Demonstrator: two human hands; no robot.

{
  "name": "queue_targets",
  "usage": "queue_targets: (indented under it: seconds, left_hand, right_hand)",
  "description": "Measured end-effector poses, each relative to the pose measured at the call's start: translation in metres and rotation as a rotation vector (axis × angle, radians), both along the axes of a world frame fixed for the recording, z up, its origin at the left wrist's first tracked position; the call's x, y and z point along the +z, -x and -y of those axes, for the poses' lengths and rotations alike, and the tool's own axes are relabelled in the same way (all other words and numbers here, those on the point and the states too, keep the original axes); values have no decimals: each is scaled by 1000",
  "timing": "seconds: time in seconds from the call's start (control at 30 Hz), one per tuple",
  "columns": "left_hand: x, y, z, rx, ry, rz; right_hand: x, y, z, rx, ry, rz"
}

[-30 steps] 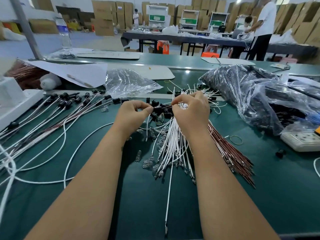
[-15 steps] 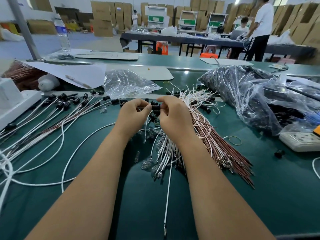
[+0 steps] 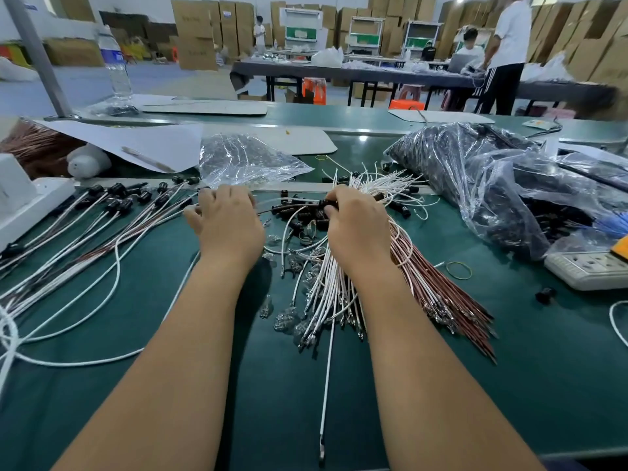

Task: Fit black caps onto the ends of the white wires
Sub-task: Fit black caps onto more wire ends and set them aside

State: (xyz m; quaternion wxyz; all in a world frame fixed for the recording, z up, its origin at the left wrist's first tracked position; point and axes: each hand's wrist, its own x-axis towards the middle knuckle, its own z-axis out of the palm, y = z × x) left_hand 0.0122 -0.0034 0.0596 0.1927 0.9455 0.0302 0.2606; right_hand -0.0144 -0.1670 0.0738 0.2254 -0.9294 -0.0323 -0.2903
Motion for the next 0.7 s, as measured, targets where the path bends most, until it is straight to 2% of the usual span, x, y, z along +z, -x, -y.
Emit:
queue_targets:
  seconds: [0.13,0.23,0.33,0.57,0.6,0.63,0.7]
  left_hand:
    - [9,8,14,-385,71,220]
    - [14,14,19,-563,224,224]
    - [12,12,17,-561,236,220]
    - [4,3,14,-213,-145,105]
    - [3,3,14,-198,-153,112]
    - [4,3,14,-231,-118,123]
    - [6,4,14,-425,17,145]
  right_hand:
    - [1,3,-10,189,-87,-22]
    - [2,4,-11,242,-122,-24]
    - [2,4,-11,240,-104,-31]
    - [0,3,-9,194,-57,-53]
    - [-1,3,-9,198,-54,-50]
    - [-1,2,-9,200,-67,-47]
    - [0,2,-9,221,-141,-35]
